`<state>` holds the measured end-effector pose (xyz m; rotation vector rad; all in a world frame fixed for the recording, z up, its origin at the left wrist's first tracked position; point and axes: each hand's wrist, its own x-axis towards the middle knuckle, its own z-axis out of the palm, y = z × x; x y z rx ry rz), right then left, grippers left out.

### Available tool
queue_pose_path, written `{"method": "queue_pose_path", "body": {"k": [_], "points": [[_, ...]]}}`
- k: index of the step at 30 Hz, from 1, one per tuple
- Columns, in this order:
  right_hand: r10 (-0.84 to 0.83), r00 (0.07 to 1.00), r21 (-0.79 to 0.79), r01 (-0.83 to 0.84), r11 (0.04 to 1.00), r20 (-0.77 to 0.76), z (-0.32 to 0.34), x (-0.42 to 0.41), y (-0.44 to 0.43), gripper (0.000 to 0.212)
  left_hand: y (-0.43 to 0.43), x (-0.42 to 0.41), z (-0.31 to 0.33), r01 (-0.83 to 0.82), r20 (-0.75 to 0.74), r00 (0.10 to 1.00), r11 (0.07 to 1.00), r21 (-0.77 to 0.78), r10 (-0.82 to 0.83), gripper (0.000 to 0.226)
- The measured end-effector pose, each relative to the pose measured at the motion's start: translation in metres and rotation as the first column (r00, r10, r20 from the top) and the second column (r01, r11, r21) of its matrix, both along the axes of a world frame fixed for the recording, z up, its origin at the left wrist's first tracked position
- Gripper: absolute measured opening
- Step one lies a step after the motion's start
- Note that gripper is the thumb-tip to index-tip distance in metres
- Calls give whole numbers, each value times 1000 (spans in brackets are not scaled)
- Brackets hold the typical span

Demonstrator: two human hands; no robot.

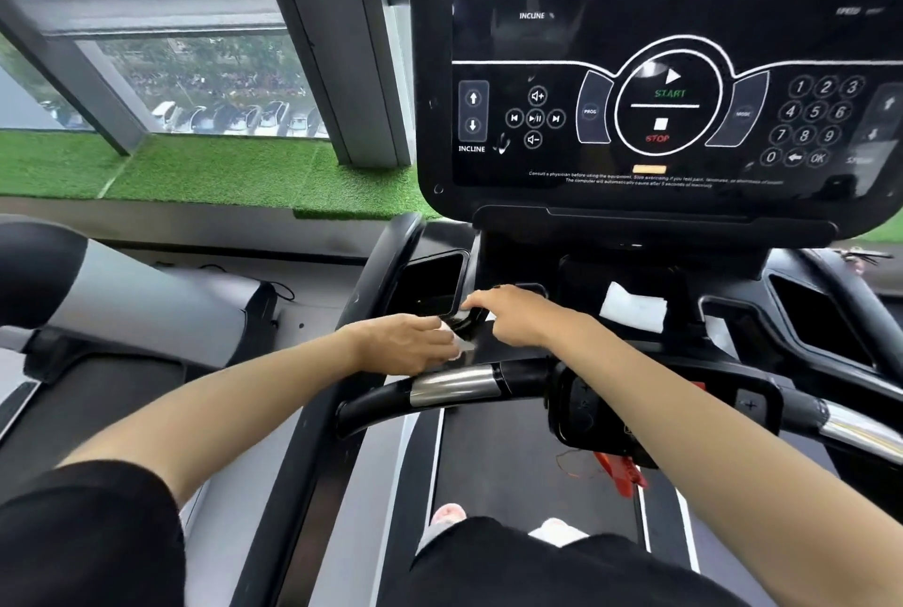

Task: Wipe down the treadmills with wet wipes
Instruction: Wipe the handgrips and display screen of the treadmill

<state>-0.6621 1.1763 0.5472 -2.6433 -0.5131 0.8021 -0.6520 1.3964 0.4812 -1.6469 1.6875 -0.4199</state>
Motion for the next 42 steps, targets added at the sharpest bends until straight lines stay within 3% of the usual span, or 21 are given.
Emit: {"method": "queue_pose_path", "body": {"k": [4,8,12,17,23,28,32,37,39,42], "points": [[94,994,-97,-88,991,58,2,-5,5,64,46,-7,-10,-36,-33,999,997,69,38,26],[200,971,-227,-167,960,133,-6,-4,24,50,18,-4,-6,-37,-82,996,999,38,40,19],[300,947,-301,-253,919,118,-14,-3,43,52,16,-4,-4,-109,-154,982,994,22,111,15],[245,968,-272,-221,937,59,-25,-7,44,54,75,-10,-14,-168,-65,981,969,183,183,18],[162,985,-239,-142,961,66,-24,-8,48,52,33,-8,-17,-170,-80,981,980,108,179,13],[111,991,-189,-97,977,70,-27,-12,47,54,63,-13,-23,-262,-100,953,945,195,285,12],[88,993,-181,-71,981,85,-29,-13,48,51,57,-12,-18,-196,-91,974,974,111,206,26],[34,997,-154,-23,988,67,-26,-12,48,54,61,-9,-2,-180,-171,972,979,-96,162,22],[21,999,-147,-13,989,49,-26,-11,47,56,73,-10,2,-302,-266,936,911,-281,228,32],[12,1000,-114,-13,993,-7,-27,-8,43,58,87,-18,15,-569,-449,812,676,-468,373,45]]}}
